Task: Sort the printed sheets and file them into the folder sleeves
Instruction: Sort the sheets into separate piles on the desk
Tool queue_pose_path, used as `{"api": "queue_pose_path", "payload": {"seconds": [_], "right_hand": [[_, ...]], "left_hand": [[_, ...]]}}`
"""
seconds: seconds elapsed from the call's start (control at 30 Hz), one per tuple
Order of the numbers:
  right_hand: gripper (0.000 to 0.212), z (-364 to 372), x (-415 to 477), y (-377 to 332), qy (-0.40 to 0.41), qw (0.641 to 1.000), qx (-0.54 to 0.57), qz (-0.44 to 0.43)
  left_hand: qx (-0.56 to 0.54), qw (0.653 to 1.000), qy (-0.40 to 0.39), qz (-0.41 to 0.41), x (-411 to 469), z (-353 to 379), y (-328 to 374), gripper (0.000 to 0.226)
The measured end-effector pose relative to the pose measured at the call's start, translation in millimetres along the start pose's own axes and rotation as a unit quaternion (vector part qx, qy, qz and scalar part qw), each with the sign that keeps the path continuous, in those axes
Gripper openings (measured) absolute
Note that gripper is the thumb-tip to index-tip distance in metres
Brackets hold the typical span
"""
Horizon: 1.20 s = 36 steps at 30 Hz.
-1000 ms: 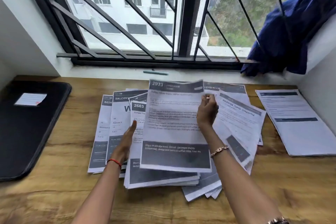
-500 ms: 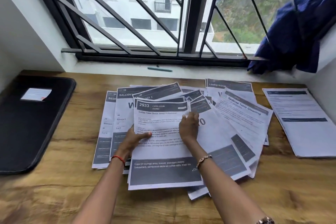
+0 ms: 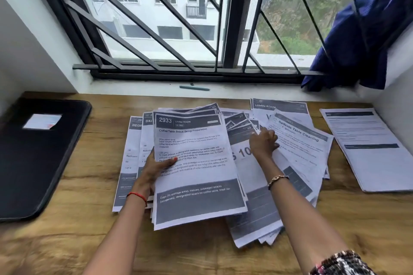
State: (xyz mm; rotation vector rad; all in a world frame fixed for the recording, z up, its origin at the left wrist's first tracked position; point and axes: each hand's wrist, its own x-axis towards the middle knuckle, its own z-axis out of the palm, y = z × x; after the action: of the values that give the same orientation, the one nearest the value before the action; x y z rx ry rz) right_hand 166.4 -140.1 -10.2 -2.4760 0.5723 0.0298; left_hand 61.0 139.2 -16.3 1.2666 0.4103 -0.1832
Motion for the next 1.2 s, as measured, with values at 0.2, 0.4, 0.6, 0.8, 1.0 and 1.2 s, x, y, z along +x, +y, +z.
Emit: {"api": "queue_pose_path", "payload": {"seconds": [0.2,0.4,0.6,0.8,1.0,1.2], "right_hand": [[0.029,-5,13,12,0.009,0.999,0.048,-0.003],[0.021,3,11,12,-0.005,0.999,0.039,-0.035],[0.031,2,32,13,0.002,0.991,0.13,0.024],[0.021,6,50,12,-0.01,0.981,0.175,0.088],[0.007,1,52,6,0.014,0.976,0.209,0.066],[0.013,-19,45,-7,0.011,0.975,0.22,-0.012]], "left_hand": [[-0.008,1.0,0.015,0.001,4,0,5,0.102],[0.0,1.0,0.015,0.005,6,9,7,0.11],[-0.019,1.0,0.003,-0.005,6,16,4,0.082],[-0.011,1.0,0.003,-0.023,12,13,-2,0.074],[-0.011,1.0,0.005,-0.015,17,13,-4,0.065],[-0.008,1.0,-0.002,-0.009,18,17,0,0.06]]}}
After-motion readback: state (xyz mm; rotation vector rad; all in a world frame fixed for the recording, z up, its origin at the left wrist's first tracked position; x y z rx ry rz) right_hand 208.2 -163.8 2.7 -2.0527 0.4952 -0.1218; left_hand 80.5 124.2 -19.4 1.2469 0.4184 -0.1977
